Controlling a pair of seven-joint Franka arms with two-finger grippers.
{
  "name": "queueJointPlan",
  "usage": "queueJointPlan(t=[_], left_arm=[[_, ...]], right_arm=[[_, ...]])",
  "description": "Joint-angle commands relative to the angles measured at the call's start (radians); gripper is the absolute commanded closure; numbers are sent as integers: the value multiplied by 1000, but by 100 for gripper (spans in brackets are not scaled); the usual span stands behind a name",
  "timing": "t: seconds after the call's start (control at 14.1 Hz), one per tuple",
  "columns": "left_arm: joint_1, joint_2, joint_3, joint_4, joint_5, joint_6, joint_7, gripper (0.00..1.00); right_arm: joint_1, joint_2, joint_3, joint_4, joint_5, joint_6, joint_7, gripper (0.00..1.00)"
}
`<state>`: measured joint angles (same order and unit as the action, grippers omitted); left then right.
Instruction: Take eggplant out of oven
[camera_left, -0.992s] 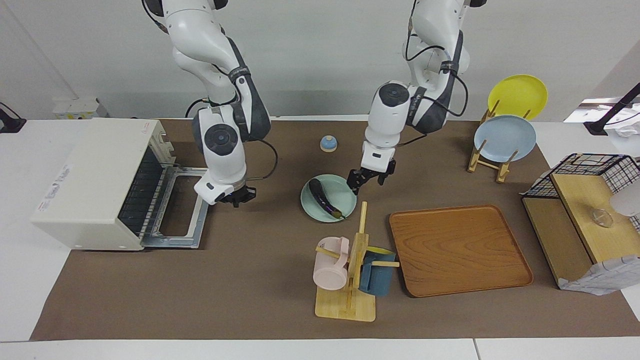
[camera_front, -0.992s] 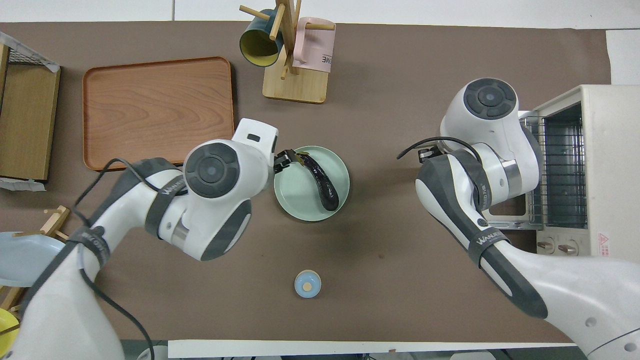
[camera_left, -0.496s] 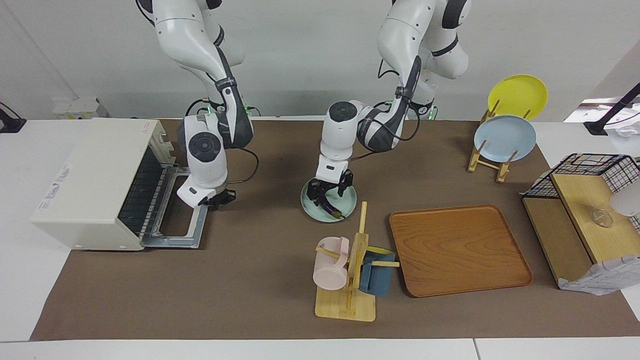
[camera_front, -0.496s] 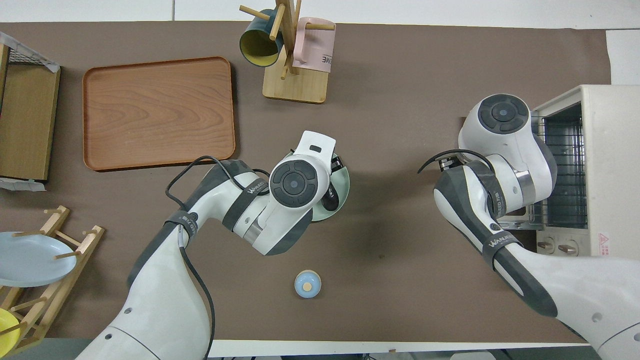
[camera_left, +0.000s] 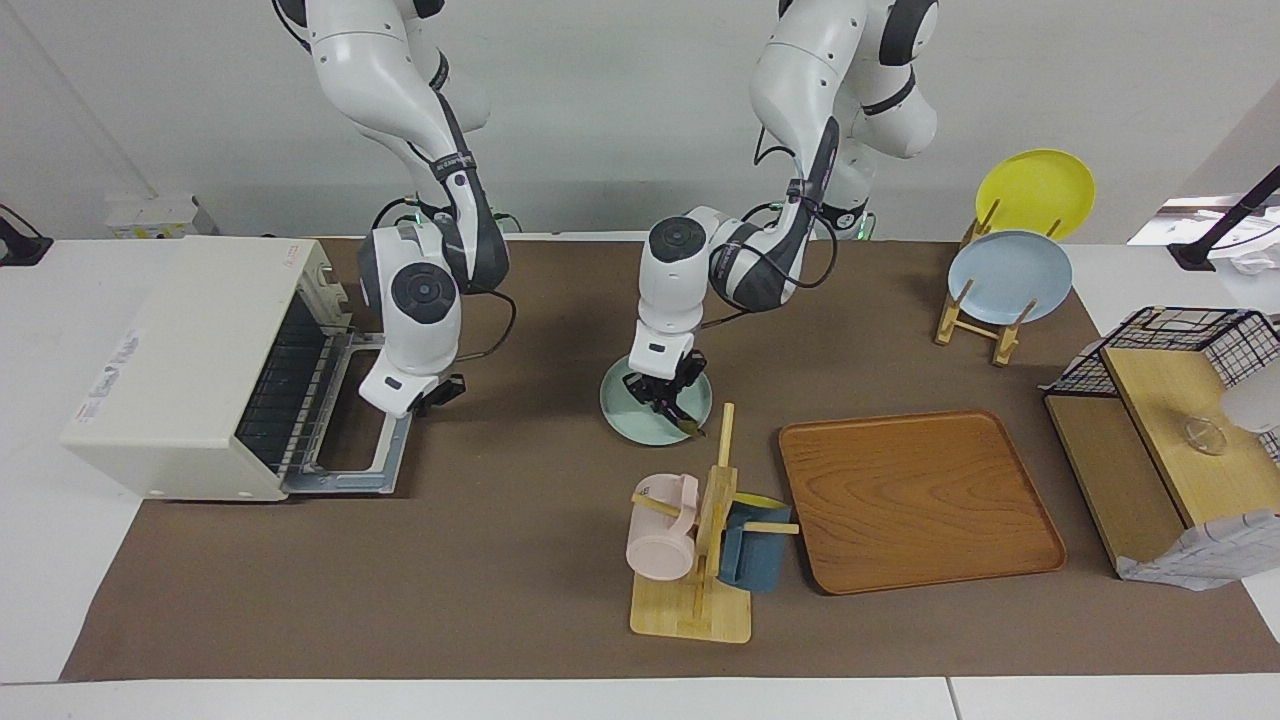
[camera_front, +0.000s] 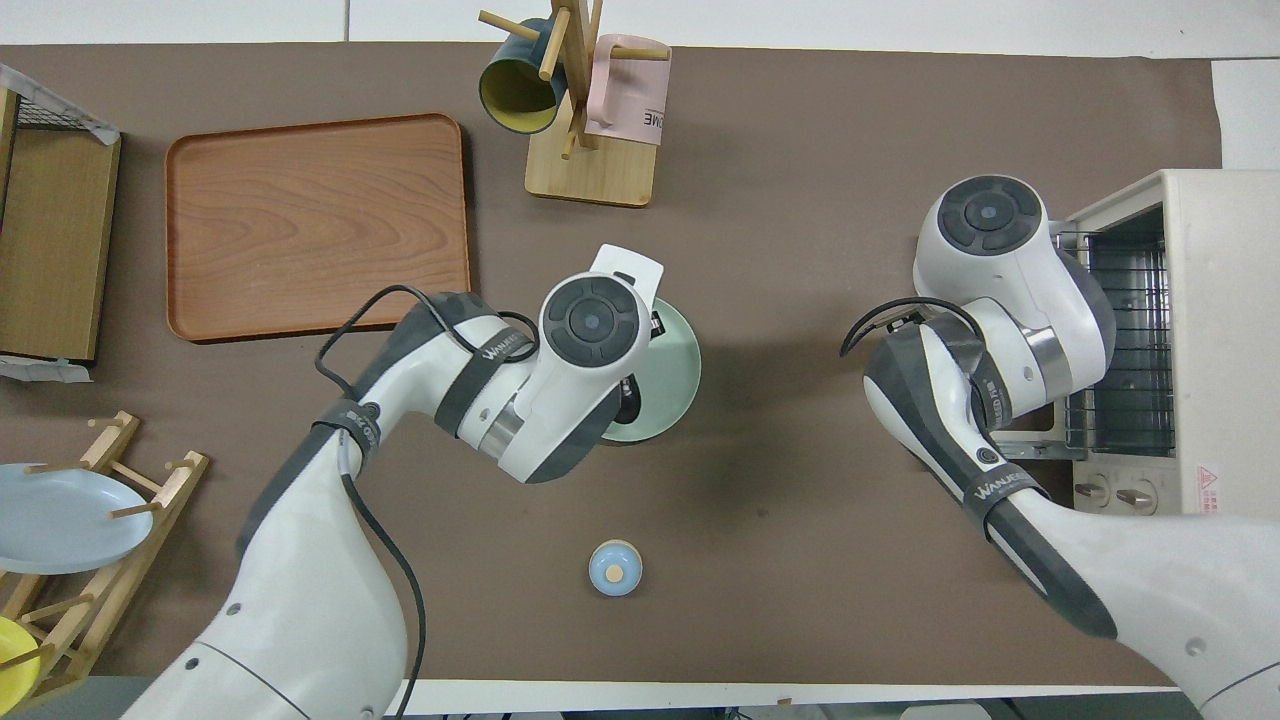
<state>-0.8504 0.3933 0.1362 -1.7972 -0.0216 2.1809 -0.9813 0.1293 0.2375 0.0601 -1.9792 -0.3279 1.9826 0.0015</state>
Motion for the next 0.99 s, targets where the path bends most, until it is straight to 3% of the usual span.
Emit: queueJointPlan(t=[0.0,0.14,0.21,0.28,0.35,0.43,0.5,0.57,0.64,0.78,0.92], left_arm=[[219,-91,2,-27,-15,-111,349,97],[411,-85,-1,-63,-40,-67,685,98],[469,-74,0,-85,-96,36,798,99],[488,-26,2,-76,-109,100,855,100],[496,1,3,-61,-110,127,878,100],[528,25,3,-36,-107,134,898,100],[525,44,5,-36,-106,149,898,90],[505,41,11,-50,-106,158,894,42],[499,30,19,-47,-103,131,891,0],[502,-87,100,-28,-100,-78,904,0],[508,-253,143,-22,-69,-273,931,0]], right_arm=[[-52,-44,-13,60,-40,-74,-151,97],[-94,-96,-13,60,-33,-109,-198,97],[-112,-133,-11,60,-27,-140,-218,96],[-120,-160,-11,60,-23,-168,-227,87],[-122,-190,-13,60,-2,-189,-228,71],[-132,-226,-16,59,41,-211,-230,49],[-154,-254,-16,59,79,-225,-236,27],[-166,-285,-16,60,117,-229,-244,0],[-172,-315,-19,62,159,-229,-244,0],[-189,-369,-25,117,242,-290,-239,0],[-198,-357,-36,273,262,-433,-236,0]])
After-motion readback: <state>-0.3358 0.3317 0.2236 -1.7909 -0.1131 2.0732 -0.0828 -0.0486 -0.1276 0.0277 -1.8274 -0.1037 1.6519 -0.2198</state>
